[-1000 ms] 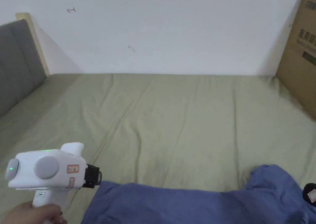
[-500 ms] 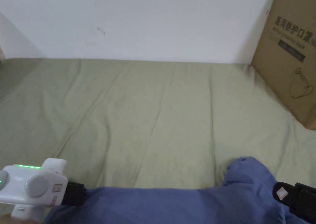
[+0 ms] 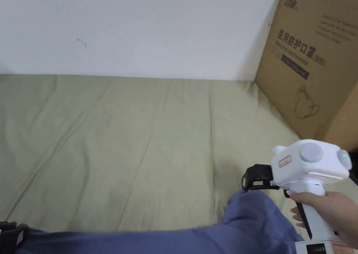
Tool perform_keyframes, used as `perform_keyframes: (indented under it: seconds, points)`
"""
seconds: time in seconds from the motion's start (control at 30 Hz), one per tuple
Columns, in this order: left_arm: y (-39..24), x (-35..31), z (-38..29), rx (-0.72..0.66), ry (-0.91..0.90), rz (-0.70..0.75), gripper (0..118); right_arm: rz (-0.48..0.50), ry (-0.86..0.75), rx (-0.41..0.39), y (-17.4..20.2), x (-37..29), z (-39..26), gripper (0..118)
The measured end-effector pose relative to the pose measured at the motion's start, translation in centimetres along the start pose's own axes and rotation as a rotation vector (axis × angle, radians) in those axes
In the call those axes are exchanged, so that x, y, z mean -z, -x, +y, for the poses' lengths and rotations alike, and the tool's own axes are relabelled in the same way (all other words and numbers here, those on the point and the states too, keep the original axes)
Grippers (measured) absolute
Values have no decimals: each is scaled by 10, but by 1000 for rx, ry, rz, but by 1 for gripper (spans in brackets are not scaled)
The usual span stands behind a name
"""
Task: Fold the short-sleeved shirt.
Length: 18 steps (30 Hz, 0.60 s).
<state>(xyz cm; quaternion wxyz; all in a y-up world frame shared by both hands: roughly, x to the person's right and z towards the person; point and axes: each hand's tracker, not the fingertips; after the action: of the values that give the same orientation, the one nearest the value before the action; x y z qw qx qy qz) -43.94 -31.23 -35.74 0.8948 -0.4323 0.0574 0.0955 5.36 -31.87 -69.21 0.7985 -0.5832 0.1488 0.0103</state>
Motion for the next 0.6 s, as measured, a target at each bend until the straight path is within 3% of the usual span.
perform_keyframes:
  seconds: [0.07,0.1,0.13,0.17,0.2,0.23,0.33,0.47,0.6]
  points:
    - [-4,2,-4,3,20,14,3,-26,62,-34,5,16,8,114]
    - [-3,4,-5,1,30,15,3,-33,70,-52,1,35,16,107]
    - [-1,6,-6,0,35,17,3,-38,66,-57,3,37,18,92]
    - [0,8,-8,-3,39,19,3,-47,69,-55,5,34,20,49]
    - [1,10,-9,-6,44,21,3,-60,63,-55,7,31,20,25]
    - [3,13,-9,-10,53,26,3,-101,22,-50,-1,34,7,14]
    - [0,16,-12,-32,68,29,3,52,-2,-15,-5,8,6,7]
    - [17,18,-14,-86,24,46,3,26,-153,13,-19,-27,-20,6]
    - [17,11,-6,-173,-57,27,3,61,-306,84,-32,-68,-33,6]
